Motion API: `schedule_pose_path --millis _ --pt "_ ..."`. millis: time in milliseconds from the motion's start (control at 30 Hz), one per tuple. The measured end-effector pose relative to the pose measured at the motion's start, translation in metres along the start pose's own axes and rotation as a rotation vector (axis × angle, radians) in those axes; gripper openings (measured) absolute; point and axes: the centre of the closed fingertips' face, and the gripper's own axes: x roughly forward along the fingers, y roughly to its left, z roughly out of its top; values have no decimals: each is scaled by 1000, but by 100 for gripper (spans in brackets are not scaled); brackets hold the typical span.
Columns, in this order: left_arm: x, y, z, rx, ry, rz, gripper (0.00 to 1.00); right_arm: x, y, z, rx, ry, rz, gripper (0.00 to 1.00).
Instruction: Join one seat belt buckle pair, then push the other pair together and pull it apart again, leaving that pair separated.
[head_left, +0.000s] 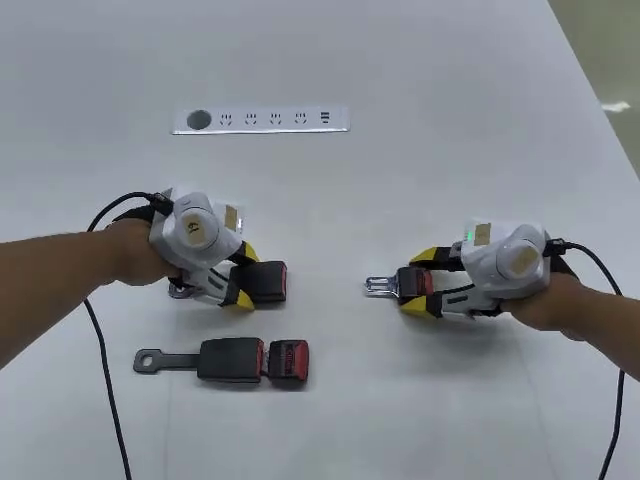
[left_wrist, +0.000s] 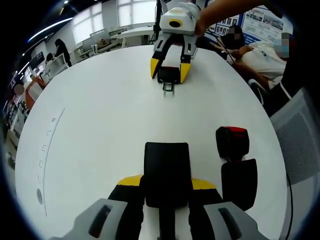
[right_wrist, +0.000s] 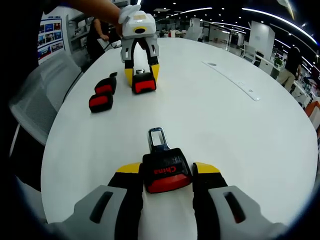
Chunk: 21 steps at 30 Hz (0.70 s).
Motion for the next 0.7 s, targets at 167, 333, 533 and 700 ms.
schedule_pose_path --millis 167,333,533,700 --pt "1 0 -1 12 33 3 35 2 0 0 4 8 -8 37" --pt "0 -2 -4 -40 66 20 51 5 -1 0 28 21 -41 57" --pt "-10 -1 6 -172 -42 56 70 -1 -8 14 159 -56 -145 67" --pt "-23 -11 16 -218 -82 80 80 -9 -13 31 231 -139 -255 78"
